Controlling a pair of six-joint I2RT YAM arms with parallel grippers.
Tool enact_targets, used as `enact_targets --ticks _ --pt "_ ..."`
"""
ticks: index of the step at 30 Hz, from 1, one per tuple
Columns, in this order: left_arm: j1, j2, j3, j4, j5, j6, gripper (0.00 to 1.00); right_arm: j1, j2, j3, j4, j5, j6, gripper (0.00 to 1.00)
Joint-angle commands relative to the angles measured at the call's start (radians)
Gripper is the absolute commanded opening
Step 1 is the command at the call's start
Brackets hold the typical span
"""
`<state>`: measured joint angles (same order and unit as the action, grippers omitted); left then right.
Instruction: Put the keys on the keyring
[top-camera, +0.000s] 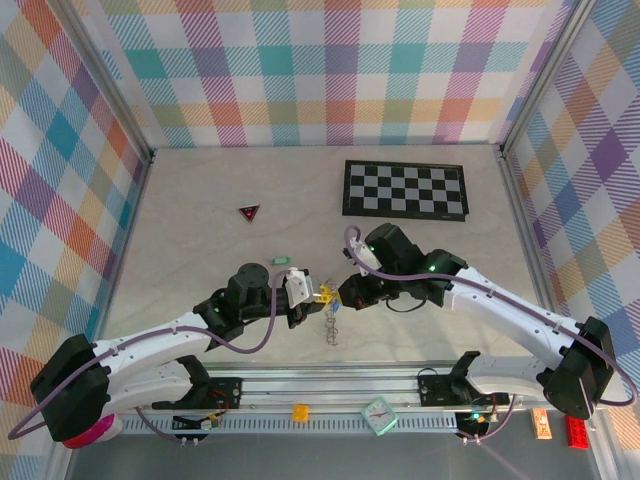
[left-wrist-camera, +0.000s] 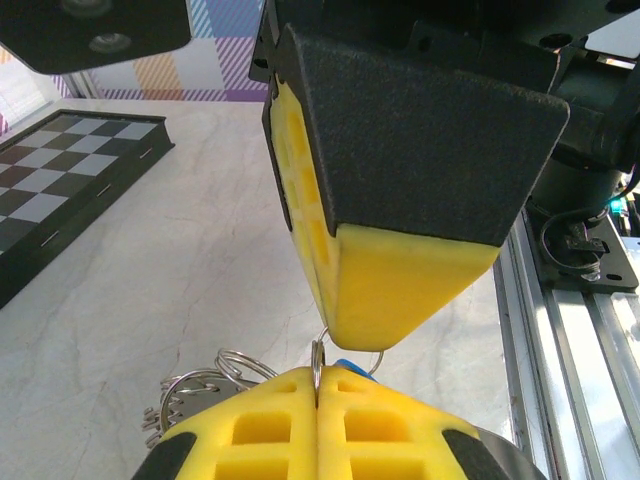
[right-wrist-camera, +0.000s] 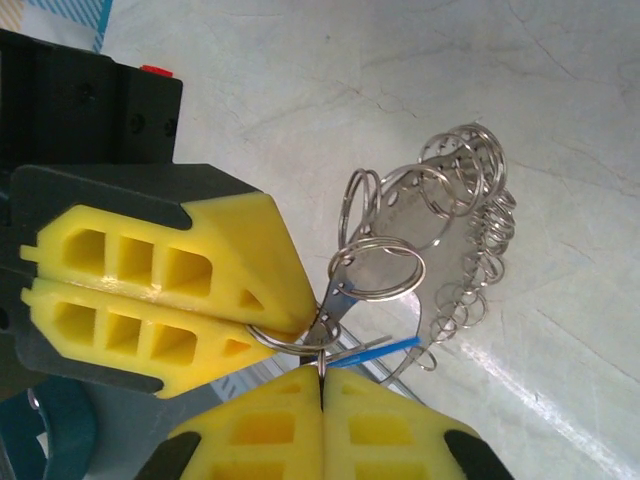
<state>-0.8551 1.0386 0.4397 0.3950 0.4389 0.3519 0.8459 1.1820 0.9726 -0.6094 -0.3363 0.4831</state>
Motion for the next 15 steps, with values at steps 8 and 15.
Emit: enact_targets --ticks 8,15 --pt "-0.008 -0.029 -0.022 0.091 0.032 -0.013 0.0 -0.018 -0.008 -0.016 0.008 0.014 0.009 0.0" --pt "-0.009 -0.028 -0.037 0.15 0.05 -0.024 0.0 -0.088 0.019 -0.105 0.137 -0.168 0.047 0.0"
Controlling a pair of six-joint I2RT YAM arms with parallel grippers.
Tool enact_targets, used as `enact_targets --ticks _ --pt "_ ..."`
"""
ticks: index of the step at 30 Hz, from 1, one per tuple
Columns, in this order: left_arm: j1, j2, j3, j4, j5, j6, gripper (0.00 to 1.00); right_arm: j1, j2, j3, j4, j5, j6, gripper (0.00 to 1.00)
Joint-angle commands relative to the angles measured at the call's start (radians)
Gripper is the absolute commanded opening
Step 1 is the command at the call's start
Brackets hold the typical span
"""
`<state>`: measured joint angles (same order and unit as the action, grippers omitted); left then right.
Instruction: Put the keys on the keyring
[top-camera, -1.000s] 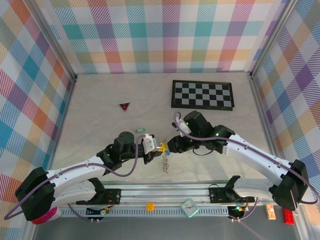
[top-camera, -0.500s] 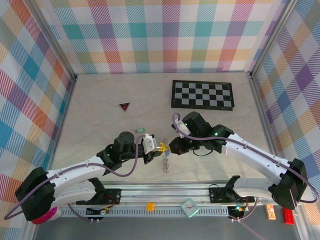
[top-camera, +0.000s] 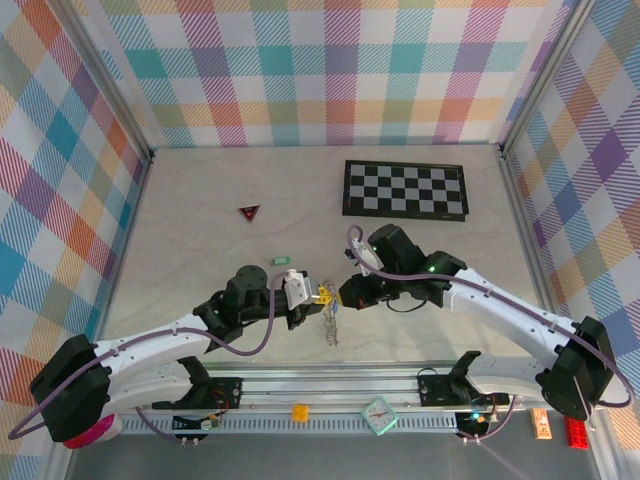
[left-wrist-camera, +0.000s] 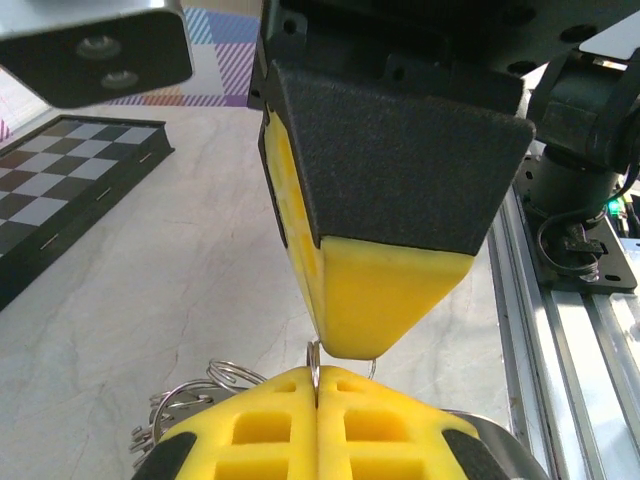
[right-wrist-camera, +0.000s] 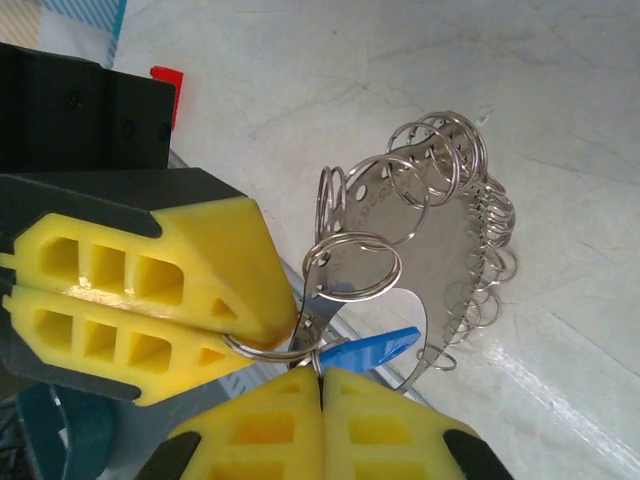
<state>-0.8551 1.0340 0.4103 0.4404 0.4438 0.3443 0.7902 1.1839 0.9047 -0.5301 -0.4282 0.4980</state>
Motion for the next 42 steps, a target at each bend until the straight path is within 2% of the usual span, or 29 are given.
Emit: enact_targets --ticks 1,5,13,15,19,22,26,29,42 --pt "-0.007 -0.022 -0.01 0.112 0.047 -0.019 0.0 -0.039 0.019 -0.047 0.073 -0.097 0.034 0.0" --pt "-0.007 -0.002 -0.014 0.147 0.053 -0.034 0.0 -0.051 0.026 -0.064 0.103 -0.155 0.033 0.09" --pt "-0.007 0.011 -0.022 0.179 0.058 -0.048 0.0 -0.087 -0.01 -0.067 0.076 -0.143 -0.014 0.33" --pt "-0.007 0.006 -0.025 0.18 0.055 -0.049 0.0 -0.094 -0.034 -0.06 0.069 -0.152 -0.075 0.36" --pt "-0.007 0.004 -0.037 0.2 0.052 -0.056 0.0 -0.094 -0.117 -0.06 0.053 -0.089 -0.236 0.38" --pt "-0.008 0.016 -0.045 0.231 0.056 -0.066 0.0 -0.093 -0.219 -0.141 0.146 -0.035 -0.385 0.38" --pt "-0.007 0.034 -0.044 0.256 0.08 -0.084 0.0 -0.092 -0.346 -0.283 0.368 -0.101 -0.629 0.37" --pt "-0.008 0.037 -0.043 0.263 0.099 -0.09 0.0 -0.093 -0.37 -0.308 0.421 -0.141 -0.737 0.38" --pt "-0.007 0.057 -0.04 0.297 0.13 -0.101 0.0 -0.092 -0.241 -0.306 0.503 -0.25 -0.779 0.24"
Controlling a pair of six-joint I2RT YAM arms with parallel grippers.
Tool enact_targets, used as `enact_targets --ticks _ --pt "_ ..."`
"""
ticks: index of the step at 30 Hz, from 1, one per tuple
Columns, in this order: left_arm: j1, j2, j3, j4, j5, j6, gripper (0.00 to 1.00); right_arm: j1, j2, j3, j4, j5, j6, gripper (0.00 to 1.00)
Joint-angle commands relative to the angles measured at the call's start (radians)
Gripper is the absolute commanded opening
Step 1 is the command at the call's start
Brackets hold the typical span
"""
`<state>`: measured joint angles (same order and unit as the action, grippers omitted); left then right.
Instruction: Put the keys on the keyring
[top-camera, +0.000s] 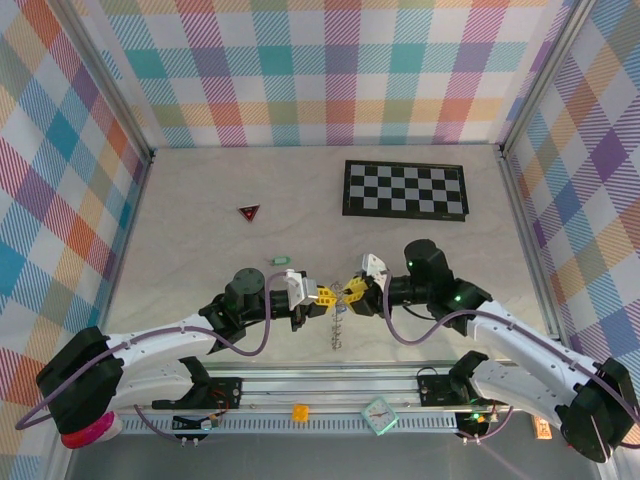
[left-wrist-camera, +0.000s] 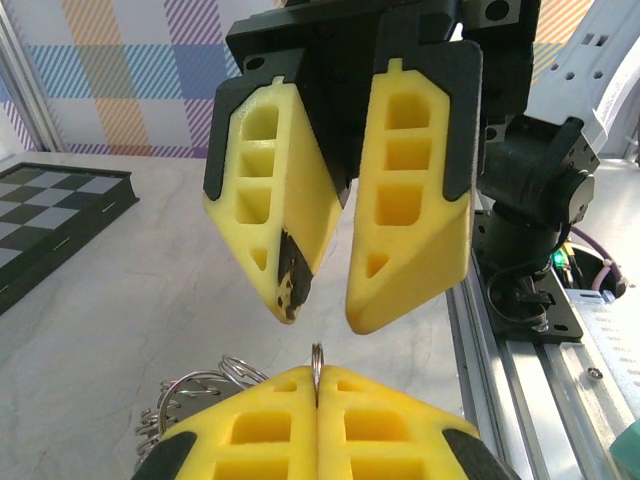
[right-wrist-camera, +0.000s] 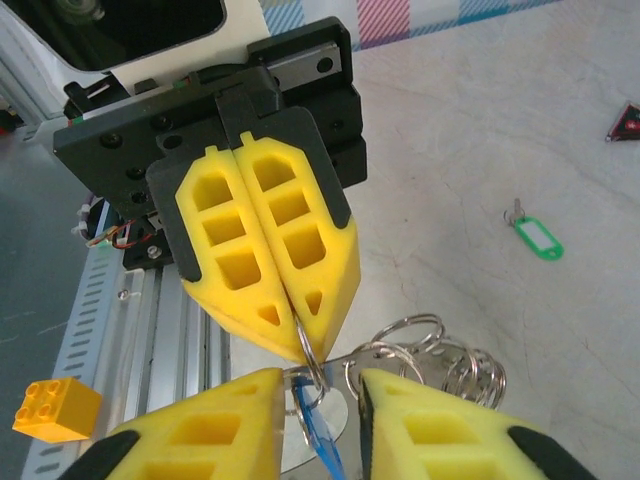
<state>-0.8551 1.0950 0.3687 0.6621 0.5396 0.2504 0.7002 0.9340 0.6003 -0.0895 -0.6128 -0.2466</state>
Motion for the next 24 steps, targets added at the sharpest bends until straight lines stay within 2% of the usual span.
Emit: enact_targets --ticks 1,6,11,24 --pt "-0.007 -0.006 0.002 0.076 0.033 -0.007 0.0 -0.002 0.013 -0.001 0.065 -0.072 -0.034 0.23" --pt "-0.008 -0.003 0.001 0.083 0.034 -0.007 0.0 -0.001 0.041 -0.004 0.063 -0.084 -0.039 0.2" --pt "-0.008 -0.01 -0.007 0.083 0.031 -0.007 0.0 -0.001 0.055 -0.011 0.063 -0.091 -0.039 0.24" --pt "-0.008 -0.014 -0.006 0.092 0.056 -0.017 0.0 -0.002 0.069 -0.037 0.101 -0.092 -0.044 0.21"
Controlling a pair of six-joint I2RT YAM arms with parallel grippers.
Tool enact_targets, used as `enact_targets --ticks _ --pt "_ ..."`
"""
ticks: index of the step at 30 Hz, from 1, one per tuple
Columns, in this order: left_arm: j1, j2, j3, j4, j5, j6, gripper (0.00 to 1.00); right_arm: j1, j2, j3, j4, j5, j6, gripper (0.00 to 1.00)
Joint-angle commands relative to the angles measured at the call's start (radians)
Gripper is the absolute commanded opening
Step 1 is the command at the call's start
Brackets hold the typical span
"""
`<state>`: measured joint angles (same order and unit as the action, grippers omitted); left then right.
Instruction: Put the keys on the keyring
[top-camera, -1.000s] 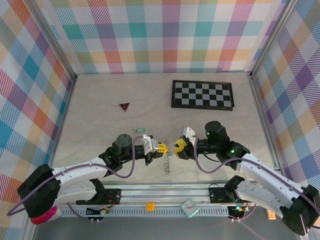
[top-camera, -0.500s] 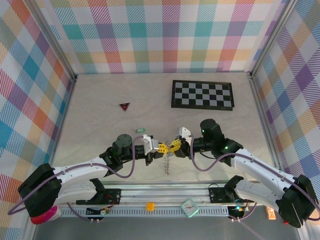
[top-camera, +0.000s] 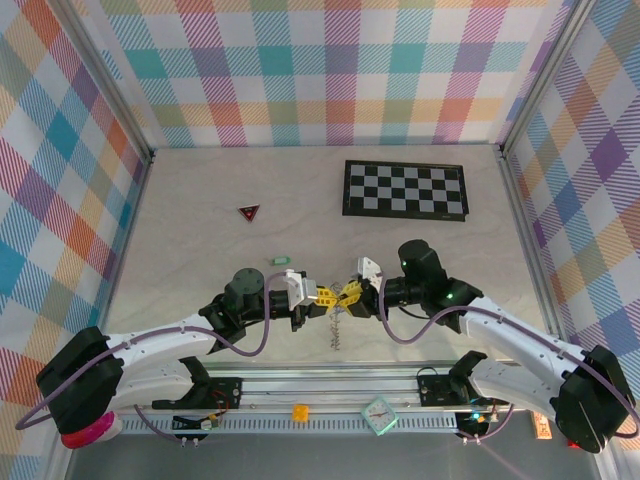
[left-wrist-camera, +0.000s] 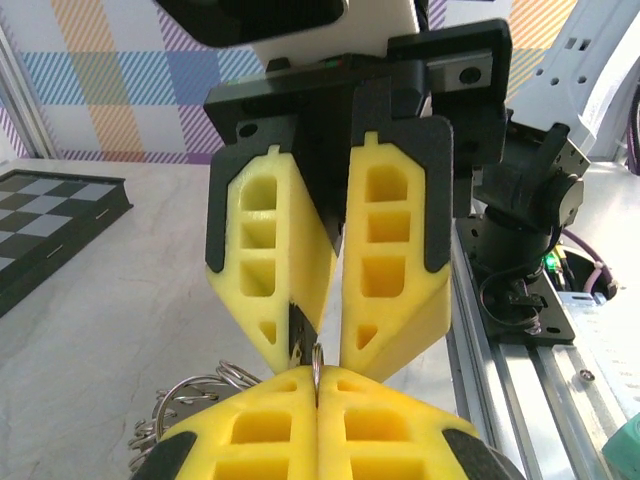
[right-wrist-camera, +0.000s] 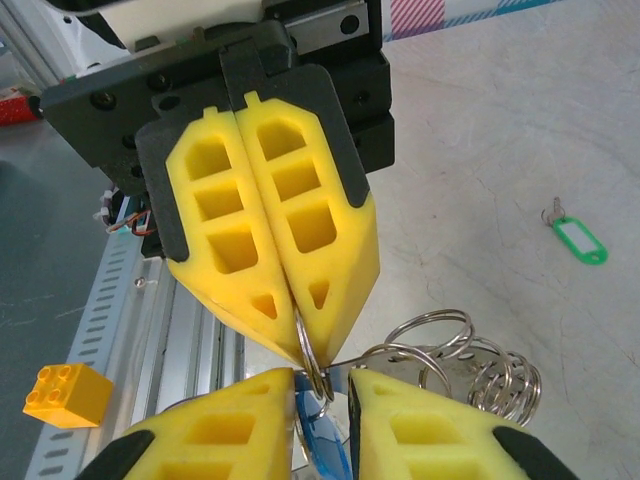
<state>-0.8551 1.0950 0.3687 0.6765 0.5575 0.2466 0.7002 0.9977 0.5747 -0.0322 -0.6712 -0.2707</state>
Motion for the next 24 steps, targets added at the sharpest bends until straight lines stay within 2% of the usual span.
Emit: enact_targets --ticks 1,9,13,14,17,18,24 --pt "-0.007 -0.011 -0.005 0.079 0.039 -0.014 0.0 -0.002 0.007 -0.012 0.048 -0.037 -0.019 0.21" --pt "-0.008 0.003 -0.002 0.092 0.052 -0.023 0.0 -0.001 0.032 -0.006 0.125 -0.075 0.008 0.15" --pt "-0.008 0.002 -0.001 0.085 0.045 -0.023 0.0 -0.001 0.024 0.002 0.1 -0.071 -0.007 0.02" --pt "-0.008 0.001 0.001 0.073 0.036 -0.023 0.01 -0.001 0.019 0.009 0.076 -0.063 -0.02 0.0" --pt "-0.008 -0.024 0.013 -0.012 -0.012 -0.002 0.18 -0.001 0.002 0.041 -0.023 -0.023 -0.056 0.0" --pt "-0.008 -0.036 0.026 -0.069 -0.021 0.016 0.21 0.002 0.0 0.061 -0.073 -0.01 -0.072 0.0" --pt "-0.008 -0.057 0.087 -0.284 -0.039 0.097 0.23 0.031 0.031 0.169 -0.294 0.07 -0.169 0.0"
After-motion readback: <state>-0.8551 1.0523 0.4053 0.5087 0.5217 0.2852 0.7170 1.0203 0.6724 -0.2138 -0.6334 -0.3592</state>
